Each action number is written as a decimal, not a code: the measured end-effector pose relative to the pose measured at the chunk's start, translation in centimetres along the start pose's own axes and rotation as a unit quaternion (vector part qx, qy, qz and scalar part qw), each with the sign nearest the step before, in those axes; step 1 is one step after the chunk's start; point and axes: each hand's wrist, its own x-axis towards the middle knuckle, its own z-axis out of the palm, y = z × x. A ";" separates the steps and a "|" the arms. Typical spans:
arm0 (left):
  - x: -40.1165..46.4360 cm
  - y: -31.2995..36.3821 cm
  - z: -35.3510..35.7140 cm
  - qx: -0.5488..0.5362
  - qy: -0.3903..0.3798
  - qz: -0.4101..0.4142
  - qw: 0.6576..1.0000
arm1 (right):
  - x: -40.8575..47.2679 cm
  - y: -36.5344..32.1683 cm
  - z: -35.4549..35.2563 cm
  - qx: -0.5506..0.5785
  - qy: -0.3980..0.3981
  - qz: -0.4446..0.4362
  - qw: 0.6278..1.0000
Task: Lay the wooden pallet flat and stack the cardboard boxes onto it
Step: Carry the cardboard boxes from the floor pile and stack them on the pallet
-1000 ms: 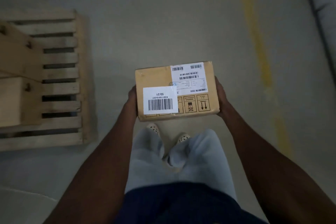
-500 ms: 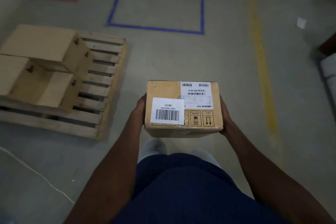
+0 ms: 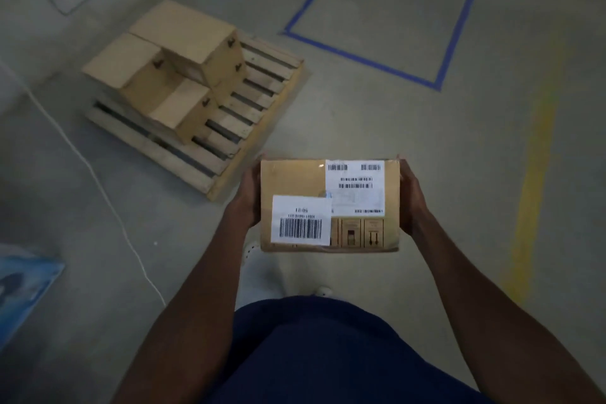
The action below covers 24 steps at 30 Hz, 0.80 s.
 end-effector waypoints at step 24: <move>-5.2 13.6 -38.2 0.250 0.088 0.049 0.963 | -0.4 4.0 44.9 -0.336 -0.123 -0.103 0.928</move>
